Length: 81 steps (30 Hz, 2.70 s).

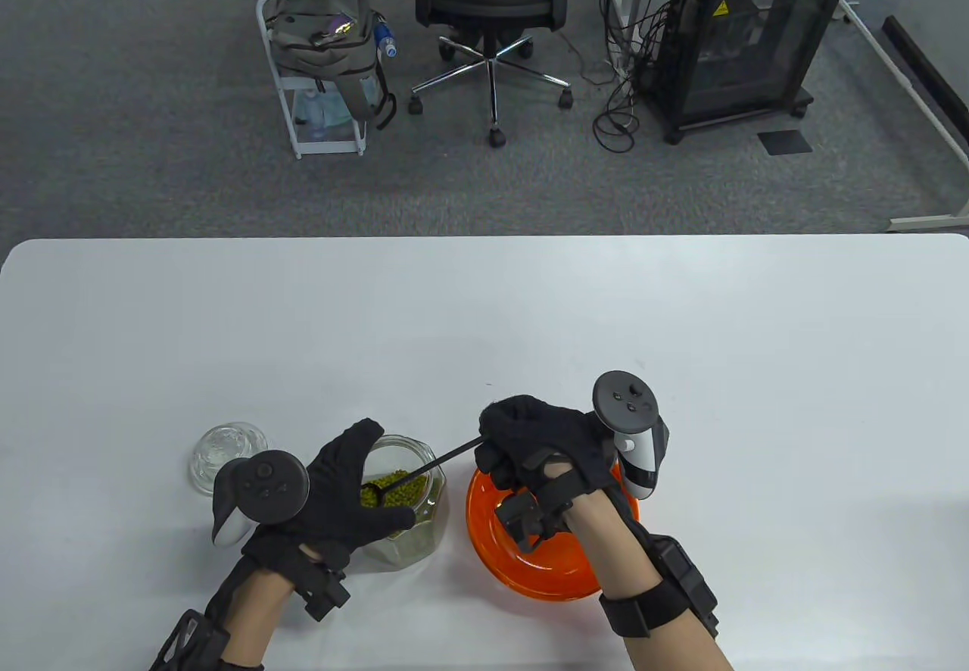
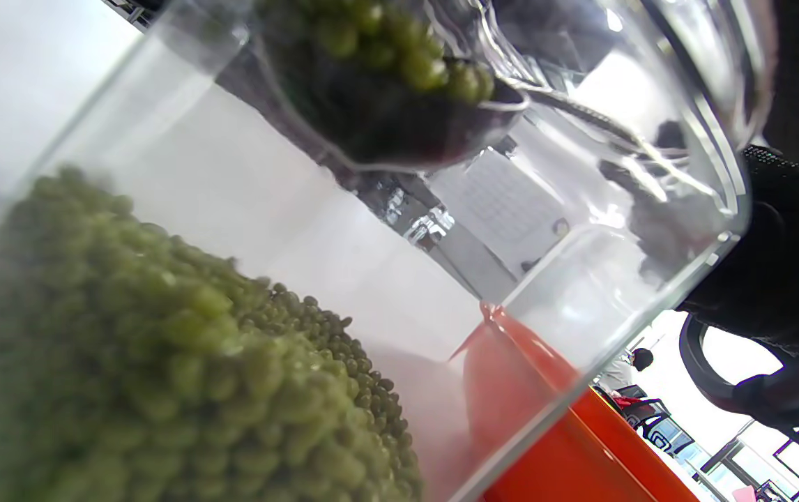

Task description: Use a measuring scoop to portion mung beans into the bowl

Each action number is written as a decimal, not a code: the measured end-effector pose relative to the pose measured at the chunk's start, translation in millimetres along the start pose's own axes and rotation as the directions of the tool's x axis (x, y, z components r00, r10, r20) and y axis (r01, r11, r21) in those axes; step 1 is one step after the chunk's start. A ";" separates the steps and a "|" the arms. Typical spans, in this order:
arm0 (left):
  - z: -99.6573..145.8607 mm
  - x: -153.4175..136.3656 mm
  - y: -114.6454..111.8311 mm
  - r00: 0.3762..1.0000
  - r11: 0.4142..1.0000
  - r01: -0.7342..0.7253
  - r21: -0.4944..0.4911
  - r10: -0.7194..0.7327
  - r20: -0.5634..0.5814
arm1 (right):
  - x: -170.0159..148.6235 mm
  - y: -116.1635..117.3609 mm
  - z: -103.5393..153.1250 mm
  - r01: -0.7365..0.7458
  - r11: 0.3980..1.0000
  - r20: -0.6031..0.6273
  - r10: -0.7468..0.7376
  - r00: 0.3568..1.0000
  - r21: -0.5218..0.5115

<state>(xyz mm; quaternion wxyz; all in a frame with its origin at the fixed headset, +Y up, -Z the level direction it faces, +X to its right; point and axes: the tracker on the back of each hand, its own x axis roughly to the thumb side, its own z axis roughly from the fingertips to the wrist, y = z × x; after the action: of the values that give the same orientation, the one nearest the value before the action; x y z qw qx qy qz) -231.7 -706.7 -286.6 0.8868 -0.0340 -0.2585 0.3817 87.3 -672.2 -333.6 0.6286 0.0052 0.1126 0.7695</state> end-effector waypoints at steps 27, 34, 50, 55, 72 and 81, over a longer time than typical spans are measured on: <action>0.5 -0.1 0.3 1.000 1.000 -0.004 -0.002 0.004 0.001 | -25.7 -45.5 -2.3 0.226 0.974 -0.066 -0.226 0.972 -0.021; 0.3 -0.3 0.0 1.000 1.000 -0.006 -0.003 0.006 0.001 | -20.1 -59.0 3.3 0.260 0.965 -0.069 -0.261 0.963 -0.024; 0.1 -0.7 0.3 1.000 1.000 -0.005 -0.003 0.005 0.002 | -37.9 -137.2 28.4 0.321 0.943 -0.052 -0.326 0.944 -0.088; 0.0 -0.8 0.4 1.000 1.000 -0.004 -0.005 0.004 0.003 | -53.8 -159.0 36.0 0.280 0.949 -0.059 -0.291 0.955 -0.145; 0.2 -1.8 0.4 1.000 1.000 -0.011 -0.009 0.011 0.007 | -63.0 -167.0 53.8 -0.011 0.964 -0.019 0.006 1.000 -0.266; 0.3 -2.1 0.2 1.000 1.000 -0.013 -0.010 0.013 0.007 | -44.6 -151.9 59.4 -0.219 0.916 0.085 0.261 0.962 -0.337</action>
<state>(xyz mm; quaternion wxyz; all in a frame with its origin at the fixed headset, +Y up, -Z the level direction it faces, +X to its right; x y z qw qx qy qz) -233.1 -708.0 -287.3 0.8833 -0.0389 -0.2633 0.3860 252.3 -677.5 -297.1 0.5275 -0.0350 -0.0576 0.8469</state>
